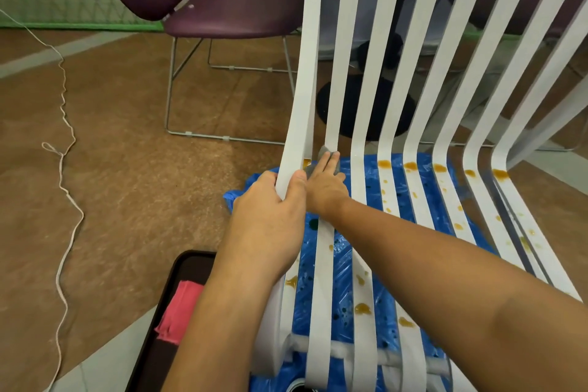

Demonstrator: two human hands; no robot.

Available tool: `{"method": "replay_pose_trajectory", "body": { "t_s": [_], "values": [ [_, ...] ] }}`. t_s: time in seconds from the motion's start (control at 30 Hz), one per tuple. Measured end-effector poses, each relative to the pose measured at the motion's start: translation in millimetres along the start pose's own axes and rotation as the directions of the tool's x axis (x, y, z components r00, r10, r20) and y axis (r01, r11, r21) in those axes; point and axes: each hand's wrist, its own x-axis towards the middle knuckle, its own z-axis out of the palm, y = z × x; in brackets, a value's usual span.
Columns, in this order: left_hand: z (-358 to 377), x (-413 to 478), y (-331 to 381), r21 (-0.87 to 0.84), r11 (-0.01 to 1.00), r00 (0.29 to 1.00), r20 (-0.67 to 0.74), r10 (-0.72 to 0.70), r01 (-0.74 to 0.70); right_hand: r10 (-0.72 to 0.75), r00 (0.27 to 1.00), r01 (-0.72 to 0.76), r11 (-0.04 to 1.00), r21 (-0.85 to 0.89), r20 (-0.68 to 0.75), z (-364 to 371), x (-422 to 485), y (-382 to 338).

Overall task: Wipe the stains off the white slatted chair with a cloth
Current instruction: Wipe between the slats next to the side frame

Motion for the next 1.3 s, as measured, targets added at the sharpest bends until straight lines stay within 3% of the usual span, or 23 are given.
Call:
{"method": "replay_pose_trajectory", "body": {
  "t_s": [0.2, 0.4, 0.57, 0.8, 0.93, 1.07, 1.3],
  "values": [
    [-1, -1, 0, 0.025, 1.000, 1.000, 0.000, 0.004, -0.004, 0.025, 0.997, -0.027, 0.999, 0.022, 0.076, -16, 16, -8],
    [0, -1, 1, 0.019, 1.000, 1.000, 0.001, 0.001, -0.001, -0.099, 0.991, 0.109, 0.988, -0.112, 0.093, -7, -21, 4],
    [0, -3, 2, 0.037, 0.999, 1.000, -0.018, 0.009, -0.008, -0.075, 0.993, 0.068, 0.994, 0.083, 0.091, -25, -1, 3],
    [0, -2, 3, 0.071, 0.997, 1.000, -0.023, 0.020, -0.018, -0.149, 0.989, 0.148, 0.980, 0.131, -0.004, -16, -20, 12],
    [1, 1, 2, 0.082, 0.997, 1.000, -0.028, 0.011, -0.009, -0.139, 0.990, 0.139, 0.990, -0.006, 0.039, -2, -47, 12],
    [0, 0, 2, 0.095, 0.995, 0.999, -0.028, 0.016, -0.013, -0.122, 0.991, 0.118, 0.990, 0.082, 0.050, -7, -39, 11],
    [1, 1, 0, 0.082, 0.997, 1.000, -0.027, 0.014, -0.012, -0.101, 0.966, 0.079, 0.992, 0.103, 0.237, -20, -58, 12]
  ]
}}
